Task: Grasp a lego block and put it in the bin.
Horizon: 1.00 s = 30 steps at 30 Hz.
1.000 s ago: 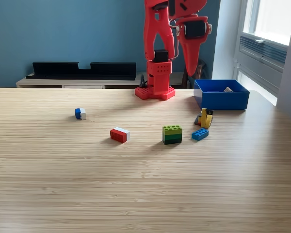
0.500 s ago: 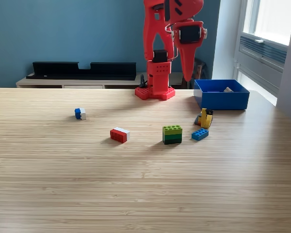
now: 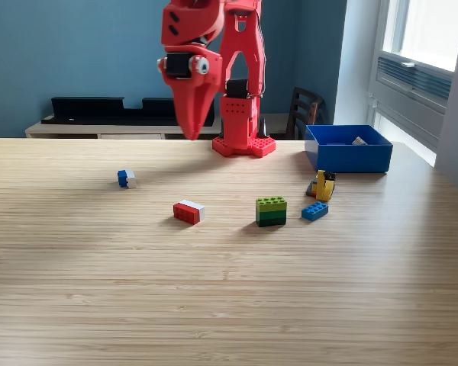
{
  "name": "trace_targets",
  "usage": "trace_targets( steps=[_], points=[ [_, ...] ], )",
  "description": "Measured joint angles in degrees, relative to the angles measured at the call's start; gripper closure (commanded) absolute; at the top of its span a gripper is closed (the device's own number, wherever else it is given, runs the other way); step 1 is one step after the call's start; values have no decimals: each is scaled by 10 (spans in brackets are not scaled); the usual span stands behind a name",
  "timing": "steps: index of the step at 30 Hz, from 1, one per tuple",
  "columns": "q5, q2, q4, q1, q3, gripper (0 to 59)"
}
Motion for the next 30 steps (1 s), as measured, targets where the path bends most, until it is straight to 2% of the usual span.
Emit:
trace_targets(
  steps=[11, 13, 14, 16, 18, 20, 24, 30],
  points=[
    [-23, 0, -25, 195, 60, 584],
    [-23, 0, -25, 214, 60, 564],
    [-22, 0, -25, 221, 60, 503],
    [-14, 0, -25, 235, 60, 341],
    [-7, 0, -25, 245, 62, 254],
    [-6, 0, -25, 251, 68, 194],
    [-6, 0, -25, 257, 75, 196],
    [-2, 0, -25, 257, 87, 251]
  ],
)
